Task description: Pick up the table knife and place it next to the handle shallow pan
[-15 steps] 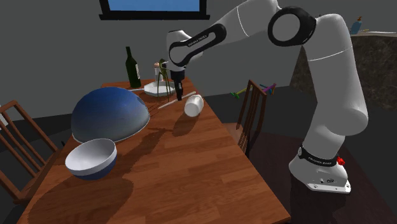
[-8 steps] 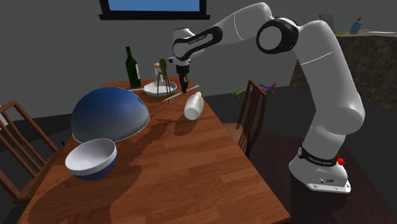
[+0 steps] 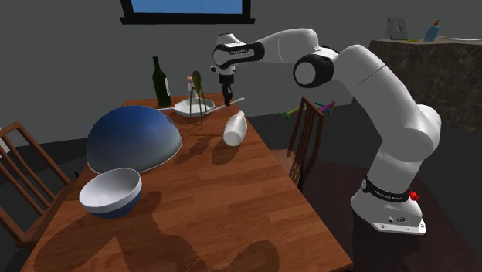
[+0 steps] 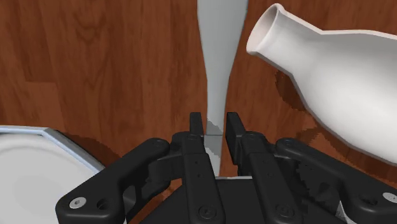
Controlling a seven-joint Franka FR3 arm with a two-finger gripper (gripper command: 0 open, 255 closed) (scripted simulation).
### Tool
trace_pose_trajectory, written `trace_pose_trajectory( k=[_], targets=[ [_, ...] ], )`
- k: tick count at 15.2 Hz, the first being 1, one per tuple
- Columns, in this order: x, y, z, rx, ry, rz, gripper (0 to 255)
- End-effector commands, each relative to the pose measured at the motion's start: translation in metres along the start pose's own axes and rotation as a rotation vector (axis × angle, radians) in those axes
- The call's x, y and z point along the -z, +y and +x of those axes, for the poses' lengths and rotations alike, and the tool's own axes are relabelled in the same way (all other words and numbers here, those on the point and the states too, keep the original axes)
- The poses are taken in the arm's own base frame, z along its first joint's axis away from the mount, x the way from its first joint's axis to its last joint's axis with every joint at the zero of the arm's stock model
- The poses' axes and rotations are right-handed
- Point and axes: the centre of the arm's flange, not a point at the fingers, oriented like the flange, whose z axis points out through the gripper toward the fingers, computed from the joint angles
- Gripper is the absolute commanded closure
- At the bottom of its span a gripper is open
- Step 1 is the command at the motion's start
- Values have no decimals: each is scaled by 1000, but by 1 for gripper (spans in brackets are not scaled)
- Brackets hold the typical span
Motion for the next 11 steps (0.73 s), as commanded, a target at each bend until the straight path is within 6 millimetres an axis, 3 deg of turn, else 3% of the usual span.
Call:
trace_pose_trajectory(
  k=[1, 11],
  targets=[
    [-5, 9, -5, 1, -1, 1, 255],
    [-58, 8, -5, 1, -1, 1, 255]
  ],
)
